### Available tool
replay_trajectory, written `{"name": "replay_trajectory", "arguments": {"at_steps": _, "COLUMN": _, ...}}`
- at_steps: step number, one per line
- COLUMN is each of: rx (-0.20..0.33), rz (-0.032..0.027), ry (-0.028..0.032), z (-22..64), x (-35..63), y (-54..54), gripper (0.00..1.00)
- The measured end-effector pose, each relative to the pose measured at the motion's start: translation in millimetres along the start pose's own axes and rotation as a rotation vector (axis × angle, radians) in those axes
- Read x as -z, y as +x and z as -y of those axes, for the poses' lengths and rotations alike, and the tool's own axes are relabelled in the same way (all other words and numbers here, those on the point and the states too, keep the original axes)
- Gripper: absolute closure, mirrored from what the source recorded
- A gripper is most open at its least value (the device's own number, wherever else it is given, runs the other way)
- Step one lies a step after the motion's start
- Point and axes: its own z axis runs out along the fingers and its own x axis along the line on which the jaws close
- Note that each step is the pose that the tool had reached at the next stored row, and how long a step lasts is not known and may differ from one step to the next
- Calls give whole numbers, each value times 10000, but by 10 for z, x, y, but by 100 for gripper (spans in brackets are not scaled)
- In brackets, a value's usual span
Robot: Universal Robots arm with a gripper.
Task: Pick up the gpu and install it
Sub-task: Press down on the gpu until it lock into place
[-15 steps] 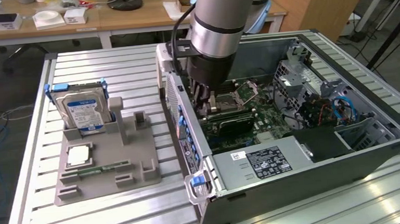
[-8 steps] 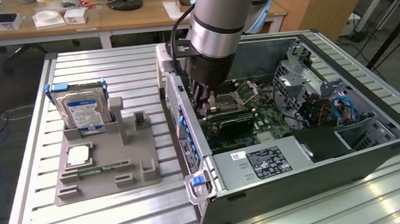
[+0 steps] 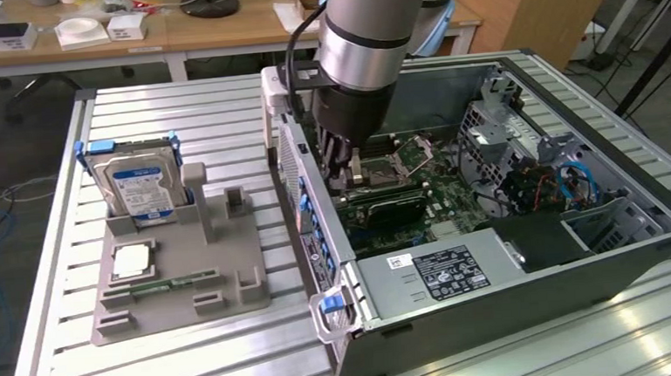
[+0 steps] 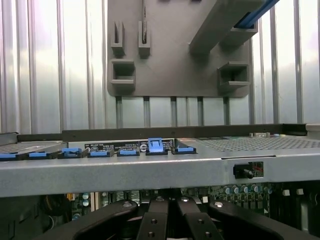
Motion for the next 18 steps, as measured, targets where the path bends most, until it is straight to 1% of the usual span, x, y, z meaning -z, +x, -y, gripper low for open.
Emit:
{"name": "replay_trajectory", "arguments": {"at_steps": 7, "rx": -62, "rz": 3, "ry": -2, "z": -11, "x": 18, "y": 14, "gripper": 89}}
{"name": "replay_trajectory", "arguments": {"at_steps": 12, "rx": -104, "rz": 7, "ry": 1, "z": -23, "x": 18, "y": 46, "gripper": 89}}
{"name": "replay_trajectory", "arguments": {"at_steps": 18, "rx": -147, "rz": 6, "ry": 4, "z": -38, "x": 7, "y": 51, "gripper": 89}}
